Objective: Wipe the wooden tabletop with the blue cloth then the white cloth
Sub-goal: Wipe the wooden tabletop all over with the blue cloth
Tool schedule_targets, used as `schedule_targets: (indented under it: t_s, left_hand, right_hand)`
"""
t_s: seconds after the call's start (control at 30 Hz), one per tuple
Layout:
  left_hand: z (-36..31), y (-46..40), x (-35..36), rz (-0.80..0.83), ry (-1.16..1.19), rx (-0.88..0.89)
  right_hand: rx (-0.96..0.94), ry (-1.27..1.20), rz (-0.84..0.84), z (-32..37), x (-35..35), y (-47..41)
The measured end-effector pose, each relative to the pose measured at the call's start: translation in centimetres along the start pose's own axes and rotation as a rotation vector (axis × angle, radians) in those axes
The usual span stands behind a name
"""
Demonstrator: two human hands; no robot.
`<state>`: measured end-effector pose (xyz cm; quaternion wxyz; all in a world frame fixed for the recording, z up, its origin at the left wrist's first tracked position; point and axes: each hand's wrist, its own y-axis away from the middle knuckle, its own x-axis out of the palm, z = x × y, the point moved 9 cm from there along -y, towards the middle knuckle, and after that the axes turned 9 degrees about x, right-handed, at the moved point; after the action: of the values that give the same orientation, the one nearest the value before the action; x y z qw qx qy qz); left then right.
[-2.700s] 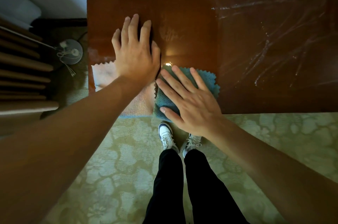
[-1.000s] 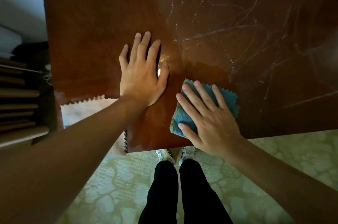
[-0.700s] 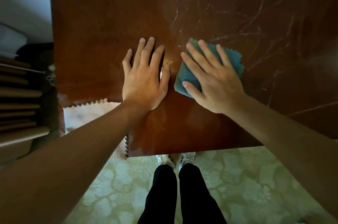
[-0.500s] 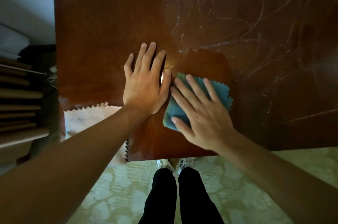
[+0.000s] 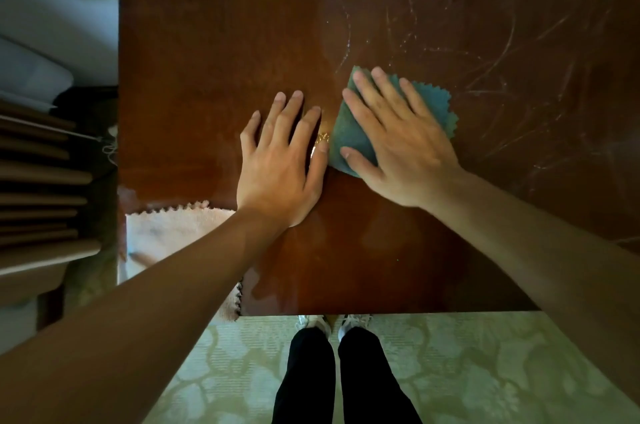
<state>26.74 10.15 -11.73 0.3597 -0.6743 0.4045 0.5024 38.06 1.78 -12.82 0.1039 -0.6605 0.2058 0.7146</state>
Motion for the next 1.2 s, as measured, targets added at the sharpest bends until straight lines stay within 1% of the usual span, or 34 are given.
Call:
schedule_targets:
  t_s: [0.13,0.23,0.33,0.47,0.57,0.67,0.77,0.87,0.97,1.1,1.2]
  left_hand:
    - [0.0,0.0,0.0,0.005,0.013,0.001]
    - [0.1,0.0,0.1,0.006,0.018,-0.004]
    - [0.1,0.0,0.0,-0.006,0.02,-0.002]
    - [0.1,0.0,0.0,0.005,0.029,-0.008]
    - [0.1,-0.1,-0.1,0.028,0.023,-0.02]
    - [0.1,-0.1,0.0,0.049,0.035,-0.023]
    - [0.1,-0.1,-0.1,0.038,0.069,-0.024]
    - [0.1,-0.1,-0.2,0.029,0.079,-0.026]
    - [0.1,-0.1,-0.2,0.017,0.093,-0.026]
    - [0.3,0.0,-0.1,0.0,0.08,-0.023]
    - [0.3,-0.1,0.0,-0.011,0.071,-0.02]
  right_hand:
    - [-0.009,-0.046,-0.018,2.3,0.7,3.6]
    - [-0.044,-0.077,-0.033,2.7,0.7,4.4]
    - [-0.1,-0.055,-0.027,1.7,0.5,2.1]
    - [-0.093,0.001,0.01,-1.0,-0.4,-3.2]
    - [-0.116,0.004,0.011,-1.2,-0.7,-4.2]
    - [-0.104,0.006,-0.005,-0.2,-0.3,-2.3]
    - [-0.186,-0.021,-0.016,1.7,0.5,1.1]
    - [-0.219,-0.047,-0.023,1.9,0.6,2.0]
    - [-0.233,-0.024,-0.006,1.5,0.3,-0.1]
    - [-0.155,-0.008,-0.025,0.1,-0.8,-5.0]
    - [-0.164,-0.011,-0.039,0.0,-1.3,-6.3]
